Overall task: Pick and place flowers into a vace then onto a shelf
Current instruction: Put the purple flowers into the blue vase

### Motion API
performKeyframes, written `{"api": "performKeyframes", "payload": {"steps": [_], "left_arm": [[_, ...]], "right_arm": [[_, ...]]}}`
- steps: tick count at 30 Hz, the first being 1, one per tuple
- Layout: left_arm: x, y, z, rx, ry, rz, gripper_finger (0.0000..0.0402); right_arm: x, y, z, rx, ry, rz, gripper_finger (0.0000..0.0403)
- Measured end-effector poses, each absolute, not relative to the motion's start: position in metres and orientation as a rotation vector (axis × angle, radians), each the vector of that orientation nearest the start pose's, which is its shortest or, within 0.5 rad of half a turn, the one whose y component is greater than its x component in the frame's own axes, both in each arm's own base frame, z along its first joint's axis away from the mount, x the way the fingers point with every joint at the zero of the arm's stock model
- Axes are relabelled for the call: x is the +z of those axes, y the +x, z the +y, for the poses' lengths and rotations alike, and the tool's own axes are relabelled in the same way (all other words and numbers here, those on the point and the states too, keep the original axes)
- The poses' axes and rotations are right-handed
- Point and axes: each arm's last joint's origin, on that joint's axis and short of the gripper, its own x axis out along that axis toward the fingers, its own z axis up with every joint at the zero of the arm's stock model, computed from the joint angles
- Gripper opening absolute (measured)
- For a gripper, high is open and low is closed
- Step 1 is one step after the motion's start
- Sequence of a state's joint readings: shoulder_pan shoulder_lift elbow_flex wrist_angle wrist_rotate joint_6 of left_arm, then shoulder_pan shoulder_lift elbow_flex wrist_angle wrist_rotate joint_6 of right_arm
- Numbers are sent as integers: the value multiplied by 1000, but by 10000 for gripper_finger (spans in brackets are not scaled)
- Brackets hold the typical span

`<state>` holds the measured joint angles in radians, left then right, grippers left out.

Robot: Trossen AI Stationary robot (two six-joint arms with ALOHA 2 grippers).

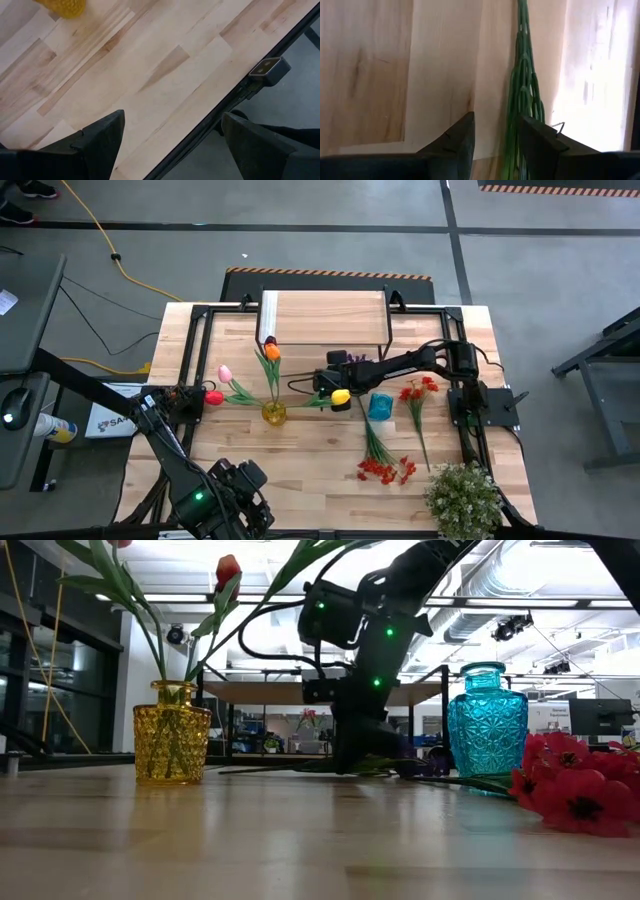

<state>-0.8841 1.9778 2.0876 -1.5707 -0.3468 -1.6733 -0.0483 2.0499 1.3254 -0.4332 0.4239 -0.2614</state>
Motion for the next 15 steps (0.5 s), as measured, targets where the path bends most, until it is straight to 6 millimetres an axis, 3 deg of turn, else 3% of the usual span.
{"api": "performKeyframes", "payload": {"steps": [9, 15], "left_arm": [[338, 244, -281, 592, -594, 1101, 365], [338, 244, -281, 593, -594, 1100, 365]], "right_arm": [[134, 401, -32, -319, -407, 1201, 133], [133, 398, -31, -307, -380, 1227, 96]]}}
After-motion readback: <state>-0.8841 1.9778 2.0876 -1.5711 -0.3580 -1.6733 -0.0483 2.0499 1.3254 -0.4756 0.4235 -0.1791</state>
